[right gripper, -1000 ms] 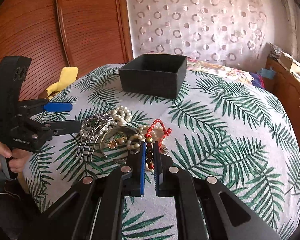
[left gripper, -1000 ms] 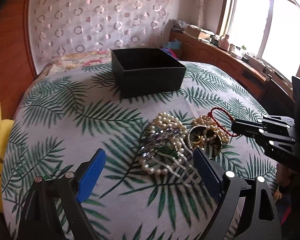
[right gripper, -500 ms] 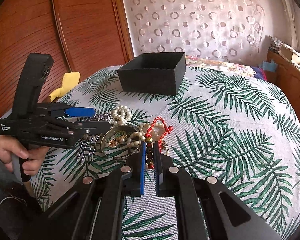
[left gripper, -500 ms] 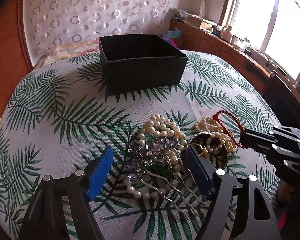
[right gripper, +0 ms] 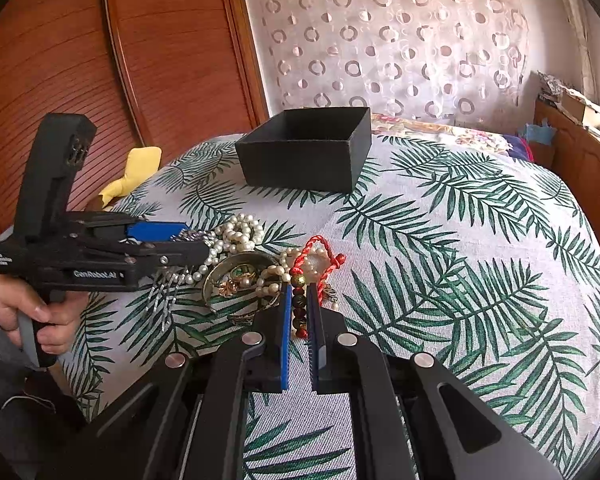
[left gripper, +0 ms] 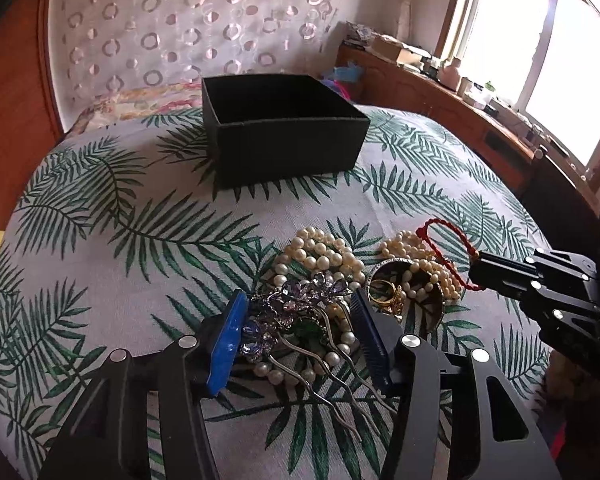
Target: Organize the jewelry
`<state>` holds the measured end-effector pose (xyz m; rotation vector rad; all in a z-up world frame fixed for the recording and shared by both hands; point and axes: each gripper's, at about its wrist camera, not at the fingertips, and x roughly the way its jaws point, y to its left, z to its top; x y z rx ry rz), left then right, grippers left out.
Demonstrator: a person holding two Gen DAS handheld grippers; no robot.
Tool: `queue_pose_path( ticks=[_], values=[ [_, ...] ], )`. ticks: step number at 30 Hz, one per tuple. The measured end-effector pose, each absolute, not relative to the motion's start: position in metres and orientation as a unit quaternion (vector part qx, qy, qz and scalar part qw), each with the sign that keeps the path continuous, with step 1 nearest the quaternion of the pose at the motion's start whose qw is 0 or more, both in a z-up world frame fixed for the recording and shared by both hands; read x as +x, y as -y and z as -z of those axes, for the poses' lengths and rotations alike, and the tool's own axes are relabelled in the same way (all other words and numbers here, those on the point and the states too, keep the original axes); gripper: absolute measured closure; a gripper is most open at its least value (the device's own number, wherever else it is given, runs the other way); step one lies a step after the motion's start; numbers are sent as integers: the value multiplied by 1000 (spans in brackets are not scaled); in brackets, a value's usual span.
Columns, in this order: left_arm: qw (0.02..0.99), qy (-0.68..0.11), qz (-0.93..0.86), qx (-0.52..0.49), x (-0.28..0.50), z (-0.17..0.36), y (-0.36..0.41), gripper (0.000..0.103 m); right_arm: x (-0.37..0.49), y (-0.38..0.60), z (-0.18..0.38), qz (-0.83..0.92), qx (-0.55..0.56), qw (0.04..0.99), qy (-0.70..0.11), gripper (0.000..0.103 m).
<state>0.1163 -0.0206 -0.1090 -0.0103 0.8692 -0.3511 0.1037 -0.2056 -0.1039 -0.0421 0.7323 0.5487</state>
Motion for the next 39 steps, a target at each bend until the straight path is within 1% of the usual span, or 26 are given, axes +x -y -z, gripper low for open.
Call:
queue_pose_path(
  ticks=[7, 20, 28, 33, 39],
  values=[
    [905, -393, 162, -4, 109, 94, 15, 52, 101, 198, 100, -266, -37, 897, -351, 95],
    [927, -343, 155, 9, 101, 60, 13, 52, 110, 196, 71, -268, -47, 907, -322, 95],
    [937, -318, 135, 45, 104, 57, 17, 52, 112, 192, 74, -267, -52, 905, -326, 95],
    [942, -306, 133, 44, 105, 51, 14, 52, 115, 186, 82, -273, -57, 899, -338, 95],
    [953, -257, 152, 39, 87, 25, 11, 52, 115, 182, 85, -279, -58, 896, -341, 95]
  ],
)
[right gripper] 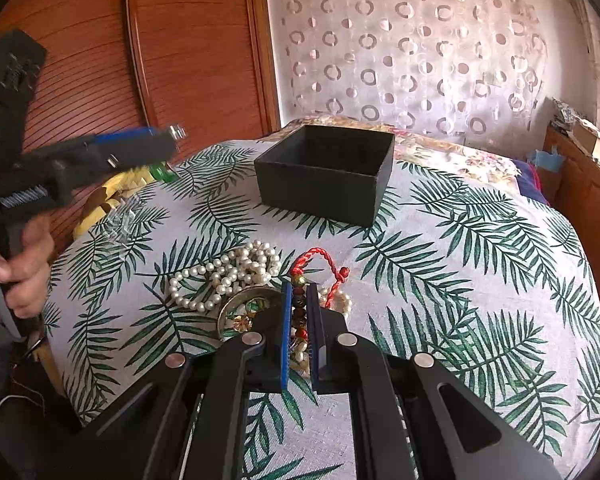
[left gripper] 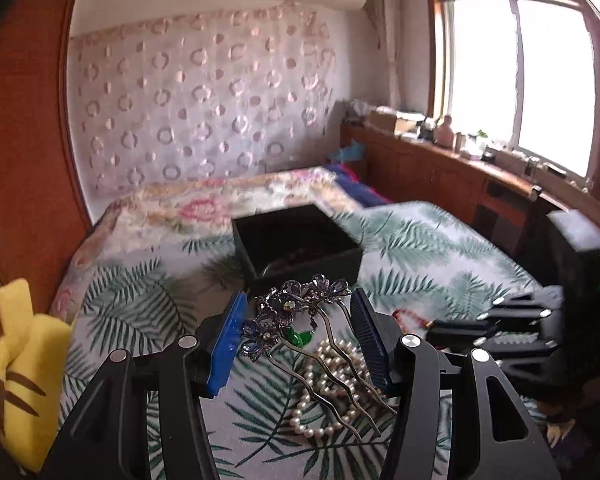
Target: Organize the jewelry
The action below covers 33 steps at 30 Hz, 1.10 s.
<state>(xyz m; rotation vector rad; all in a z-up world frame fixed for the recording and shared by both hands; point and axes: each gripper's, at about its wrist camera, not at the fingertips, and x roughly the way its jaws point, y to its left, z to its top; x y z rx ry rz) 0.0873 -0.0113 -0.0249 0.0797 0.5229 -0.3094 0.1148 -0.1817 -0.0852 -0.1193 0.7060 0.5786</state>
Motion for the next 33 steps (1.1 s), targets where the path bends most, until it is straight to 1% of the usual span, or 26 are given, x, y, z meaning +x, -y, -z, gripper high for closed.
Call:
queue_pose_path(
  ticks=[3, 5, 8, 10, 15, 22, 29, 33],
  values=[
    [955, -249, 156, 45, 84, 17, 14, 52, 116, 181, 86, -279, -57, 896, -341, 95],
    [955, -246, 162, 42, 84, 15, 14, 57, 117, 182, 86, -278, -56, 897, -340, 94],
    [955, -243, 166, 42, 83, 12, 15, 60, 119, 183, 86, -276, -56, 896, -342, 94],
    [953, -247, 170, 46, 84, 14, 17, 65, 120, 184, 88, -276, -54, 896, -344, 94],
    [945, -279, 162, 47, 94, 33, 13, 66, 120, 187, 91, -275, -52, 895, -347, 94],
    [938, -318, 132, 35, 93, 62, -23, 66, 118, 187, 91, -277, -52, 894, -348, 94],
    [945, -315, 88, 8, 78, 57, -75, 66, 117, 183, 93, -285, -55, 890, -352, 94],
    [943, -325, 71, 6, 81, 56, -93, 65, 118, 182, 92, -286, -53, 891, -350, 95]
  ],
)
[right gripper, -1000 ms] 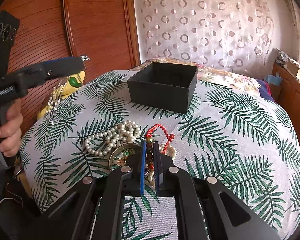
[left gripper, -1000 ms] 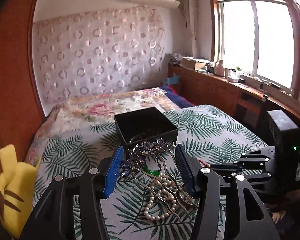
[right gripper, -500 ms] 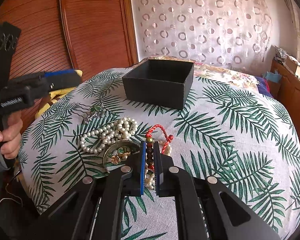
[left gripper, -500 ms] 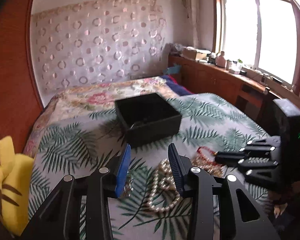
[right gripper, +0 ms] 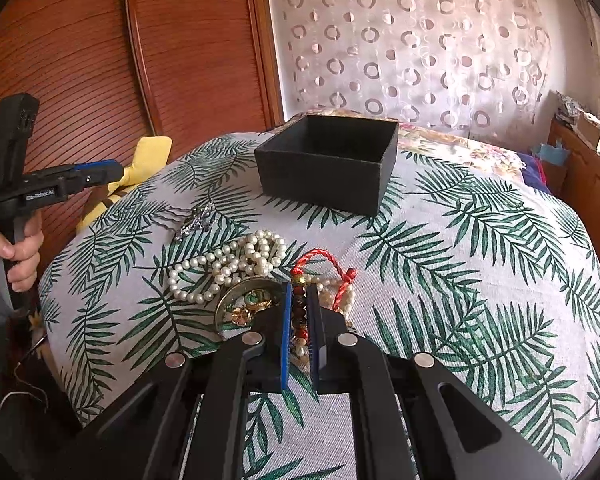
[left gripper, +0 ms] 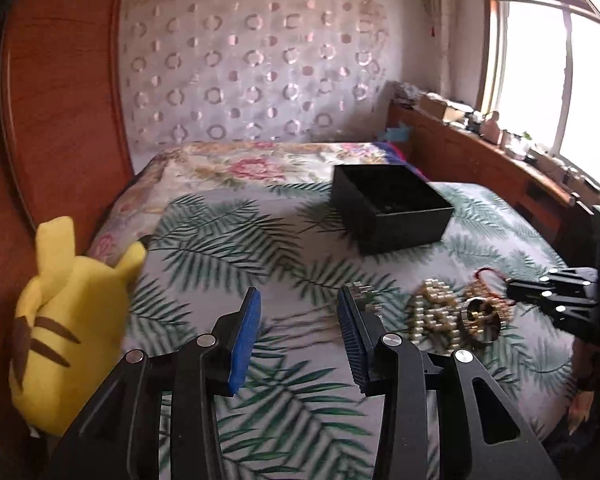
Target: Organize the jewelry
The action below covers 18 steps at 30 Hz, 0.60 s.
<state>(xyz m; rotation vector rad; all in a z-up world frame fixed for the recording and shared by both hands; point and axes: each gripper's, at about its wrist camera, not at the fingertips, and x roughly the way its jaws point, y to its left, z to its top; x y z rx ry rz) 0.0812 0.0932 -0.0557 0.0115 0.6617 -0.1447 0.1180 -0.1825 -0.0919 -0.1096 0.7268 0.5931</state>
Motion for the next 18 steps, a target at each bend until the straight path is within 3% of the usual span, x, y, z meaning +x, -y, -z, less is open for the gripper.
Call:
queue_pose_path(
  ticks=[5, 8, 18],
  values=[
    [934, -346, 86, -21, 96, 63, -99, 64, 119, 182, 89, -283, -54, 892, -348, 95],
    [928, -358, 105, -13, 106, 71, -83, 57, 121, 182, 91, -282, -57, 891, -352, 95],
    [908, -394, 140, 21, 131, 96, -49, 57, 119, 185, 95, -281, -58, 889, -356, 95]
  ],
)
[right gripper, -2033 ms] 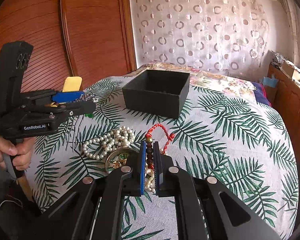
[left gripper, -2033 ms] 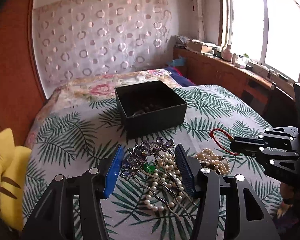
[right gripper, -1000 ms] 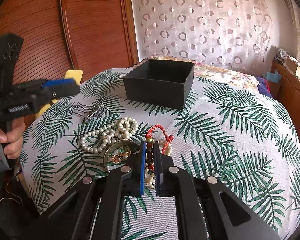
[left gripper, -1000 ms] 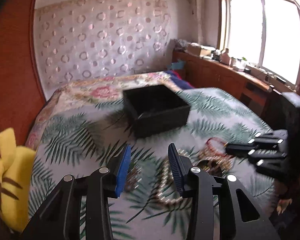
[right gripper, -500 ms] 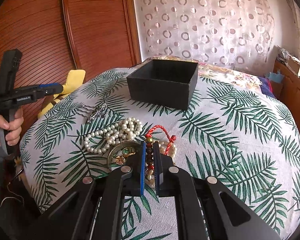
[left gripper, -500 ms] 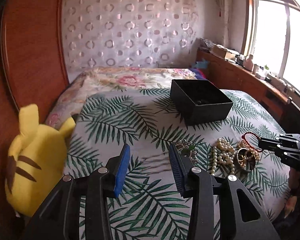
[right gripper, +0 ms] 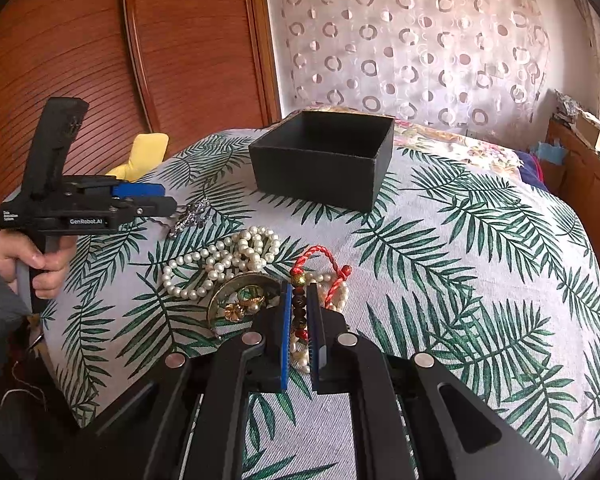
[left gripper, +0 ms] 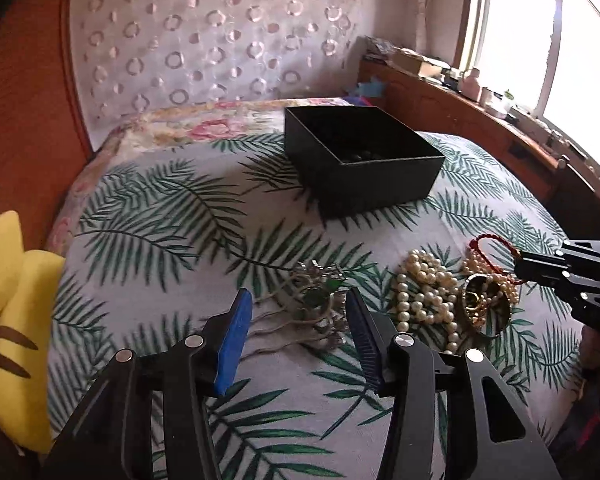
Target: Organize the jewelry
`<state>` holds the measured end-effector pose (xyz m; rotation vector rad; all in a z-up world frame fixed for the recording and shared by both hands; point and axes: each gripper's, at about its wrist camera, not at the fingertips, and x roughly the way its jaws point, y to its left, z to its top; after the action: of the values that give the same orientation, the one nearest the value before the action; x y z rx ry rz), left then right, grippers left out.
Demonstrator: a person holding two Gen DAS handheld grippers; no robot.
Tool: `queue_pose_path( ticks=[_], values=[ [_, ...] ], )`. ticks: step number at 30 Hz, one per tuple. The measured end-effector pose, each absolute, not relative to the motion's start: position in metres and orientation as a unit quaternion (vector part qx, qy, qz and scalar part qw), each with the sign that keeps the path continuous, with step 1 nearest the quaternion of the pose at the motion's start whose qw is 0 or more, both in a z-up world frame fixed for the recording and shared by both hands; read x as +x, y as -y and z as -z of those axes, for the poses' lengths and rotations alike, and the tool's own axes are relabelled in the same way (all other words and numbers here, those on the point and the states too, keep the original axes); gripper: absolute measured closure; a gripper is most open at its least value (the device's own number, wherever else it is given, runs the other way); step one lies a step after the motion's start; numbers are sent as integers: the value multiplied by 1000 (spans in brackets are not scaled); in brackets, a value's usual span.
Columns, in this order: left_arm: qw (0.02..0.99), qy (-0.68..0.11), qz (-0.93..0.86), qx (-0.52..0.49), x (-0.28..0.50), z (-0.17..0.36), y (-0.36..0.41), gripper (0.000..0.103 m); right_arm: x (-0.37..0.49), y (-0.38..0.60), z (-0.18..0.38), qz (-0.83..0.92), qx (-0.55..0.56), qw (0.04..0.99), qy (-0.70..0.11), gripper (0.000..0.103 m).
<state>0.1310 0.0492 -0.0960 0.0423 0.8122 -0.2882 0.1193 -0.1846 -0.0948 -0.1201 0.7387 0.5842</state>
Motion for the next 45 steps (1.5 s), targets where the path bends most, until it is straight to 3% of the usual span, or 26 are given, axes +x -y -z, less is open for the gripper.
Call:
queue_pose_path(
  ticks=[6, 8, 10, 11, 27, 30, 31, 39, 42, 45],
  values=[
    [906, -391, 161, 10, 141, 97, -37, 61, 119, 184, 95, -282, -59, 889, -356, 95],
    [903, -395, 165, 11, 146, 99, -32, 76, 119, 184, 95, -281, -59, 889, -356, 95],
    [901, -399, 169, 9, 147, 101, -32, 98, 119, 184, 96, -282, -59, 889, -357, 95],
    [899, -403, 172, 7, 147, 102, -33, 102, 119, 184, 96, -282, -59, 889, -357, 95],
    [905, -396, 156, 6, 141, 91, -50, 103, 119, 183, 96, -284, -62, 887, -358, 95],
    [901, -404, 156, 14, 144, 97, -47, 84, 119, 184, 97, -284, -62, 887, -359, 95],
    [901, -406, 155, 15, 145, 99, -47, 82, 119, 183, 97, -285, -63, 887, -359, 95],
    [898, -406, 168, 21, 154, 108, -40, 83, 124, 180, 97, -291, -68, 883, -362, 95],
    [896, -406, 181, 14, 157, 107, -39, 93, 124, 180, 97, -291, -68, 883, -361, 95],
    [892, -412, 186, 14, 158, 105, -38, 93, 123, 181, 96, -289, -66, 884, -360, 95]
  ],
)
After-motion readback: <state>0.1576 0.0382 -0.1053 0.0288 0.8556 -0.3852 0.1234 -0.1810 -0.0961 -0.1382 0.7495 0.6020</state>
